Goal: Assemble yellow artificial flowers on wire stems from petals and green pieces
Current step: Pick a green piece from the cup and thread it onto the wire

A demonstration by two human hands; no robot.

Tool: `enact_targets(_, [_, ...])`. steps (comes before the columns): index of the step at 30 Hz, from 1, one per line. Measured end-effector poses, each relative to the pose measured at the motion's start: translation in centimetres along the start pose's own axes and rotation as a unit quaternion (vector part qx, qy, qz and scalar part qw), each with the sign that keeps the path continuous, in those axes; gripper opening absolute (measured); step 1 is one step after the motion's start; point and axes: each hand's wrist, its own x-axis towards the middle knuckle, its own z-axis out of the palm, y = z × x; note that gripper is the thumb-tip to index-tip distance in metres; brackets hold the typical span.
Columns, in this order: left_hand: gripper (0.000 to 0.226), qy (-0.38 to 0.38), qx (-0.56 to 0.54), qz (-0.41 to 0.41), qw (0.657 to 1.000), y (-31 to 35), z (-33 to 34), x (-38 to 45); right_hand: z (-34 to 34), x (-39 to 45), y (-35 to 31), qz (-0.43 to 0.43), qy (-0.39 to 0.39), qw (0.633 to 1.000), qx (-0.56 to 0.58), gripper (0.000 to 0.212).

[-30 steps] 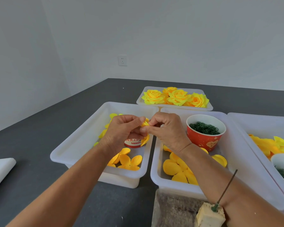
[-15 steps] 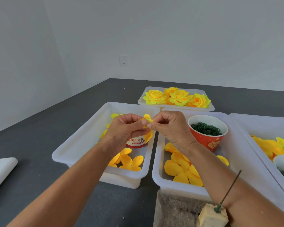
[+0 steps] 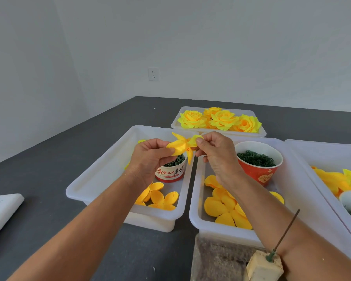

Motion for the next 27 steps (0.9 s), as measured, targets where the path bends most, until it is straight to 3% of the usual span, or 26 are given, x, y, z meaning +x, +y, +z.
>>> enact_targets(4, [0.015, 0.021, 0.015, 0.015, 1.0, -0.01, 0.11, 0.03, 0.4, -0.1, -0.05, 0.015, 0.014, 0.999, 0.03, 0.008])
enact_targets(8, [0.015, 0.029, 0.073, 0.036, 0.996, -0.06, 0.03, 0.02, 0.49, -0.48, 0.01, 0.004, -0.058, 0.998, 0.018, 0.016])
enact_targets(11, [0.013, -0.001, 0.096, 0.048, 0.994, -0.24, 0.1, -0.1, 0.55, -0.49, 0.23, -0.027, -0.057, 0.997, -0.042, 0.023])
enact_targets(14, [0.016, -0.033, 0.162, 0.074, 0.984, -0.55, 0.15, -0.26, 0.63, -0.41, 0.49, -0.075, -0.064, 0.988, -0.121, 0.005])
enact_targets(17, [0.026, -0.029, 0.207, 0.092, 0.974, -0.68, 0.23, -0.33, 0.82, -0.55, 0.53, -0.113, -0.08, 0.977, -0.159, 0.014])
enact_targets(27, [0.01, 0.02, 0.198, 0.052, 0.979, -0.45, 0.27, -0.13, 0.68, -0.44, -0.29, 0.019, -0.014, 1.0, -0.011, 0.011])
